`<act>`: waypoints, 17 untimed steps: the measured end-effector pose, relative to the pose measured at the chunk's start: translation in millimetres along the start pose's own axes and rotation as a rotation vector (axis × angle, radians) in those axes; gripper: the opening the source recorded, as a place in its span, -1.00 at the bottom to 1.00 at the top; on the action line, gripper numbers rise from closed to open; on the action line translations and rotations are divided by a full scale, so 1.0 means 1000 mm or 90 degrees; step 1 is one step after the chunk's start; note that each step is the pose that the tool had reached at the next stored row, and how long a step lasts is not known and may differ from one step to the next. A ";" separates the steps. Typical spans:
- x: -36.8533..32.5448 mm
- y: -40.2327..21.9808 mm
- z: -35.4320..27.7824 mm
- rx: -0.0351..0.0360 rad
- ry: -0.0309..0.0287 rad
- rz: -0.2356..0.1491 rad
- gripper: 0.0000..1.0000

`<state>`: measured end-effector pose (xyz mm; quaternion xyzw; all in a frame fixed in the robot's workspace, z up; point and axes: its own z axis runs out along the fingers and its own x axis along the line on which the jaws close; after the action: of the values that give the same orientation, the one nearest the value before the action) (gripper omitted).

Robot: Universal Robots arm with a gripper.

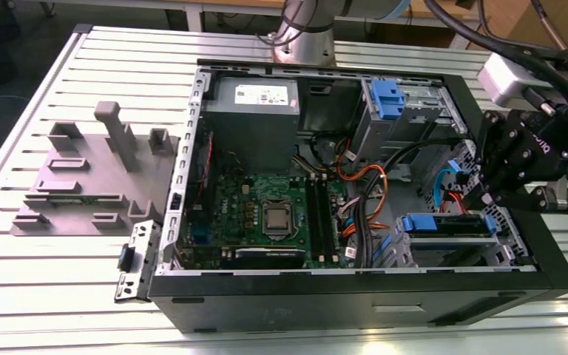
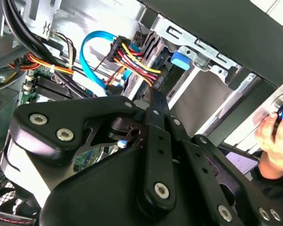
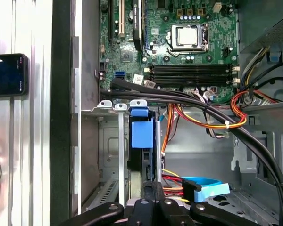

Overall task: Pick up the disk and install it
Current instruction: 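Insert the second disk wire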

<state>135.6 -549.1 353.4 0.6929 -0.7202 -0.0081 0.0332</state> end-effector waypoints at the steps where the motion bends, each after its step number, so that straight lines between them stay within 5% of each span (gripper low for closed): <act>1: -0.0001 0.0014 -0.0004 0.0006 -0.0001 0.000 -0.79; 4: -0.0011 0.0059 -0.0008 0.0023 0.0000 0.000 -0.79; 17: -0.0106 0.0079 -0.0178 0.0041 0.0002 0.000 -0.79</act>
<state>129.2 -537.6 371.2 0.6930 -0.7202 -0.0056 0.0311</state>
